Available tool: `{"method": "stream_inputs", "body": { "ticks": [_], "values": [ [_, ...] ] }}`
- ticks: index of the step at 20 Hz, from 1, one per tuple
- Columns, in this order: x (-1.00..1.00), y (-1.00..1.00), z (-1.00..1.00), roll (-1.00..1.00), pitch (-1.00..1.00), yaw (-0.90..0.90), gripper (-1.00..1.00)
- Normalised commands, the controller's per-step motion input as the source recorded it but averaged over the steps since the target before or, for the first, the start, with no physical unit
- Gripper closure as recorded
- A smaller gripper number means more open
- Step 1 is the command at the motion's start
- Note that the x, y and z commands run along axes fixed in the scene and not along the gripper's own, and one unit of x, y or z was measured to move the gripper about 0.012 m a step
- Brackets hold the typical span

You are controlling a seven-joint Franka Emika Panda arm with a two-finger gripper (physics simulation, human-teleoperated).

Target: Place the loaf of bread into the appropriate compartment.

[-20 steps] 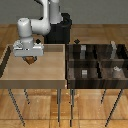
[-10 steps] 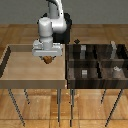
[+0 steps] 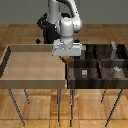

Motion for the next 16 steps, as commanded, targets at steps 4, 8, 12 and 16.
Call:
{"method": "stream_inputs", "body": {
  "ticks": [4, 8, 12, 16],
  "values": [
    [0.0, 1.0, 0.0, 0.0, 0.0, 0.0, 1.0],
    [0.0, 1.0, 0.0, 0.0, 0.0, 0.0, 1.0],
    [-0.12, 0.75, 0.0, 0.0, 0.0, 0.0, 1.0],
    [-1.0, 0.0, 0.0, 0.0, 0.0, 0.0, 1.0]
  ]
}}
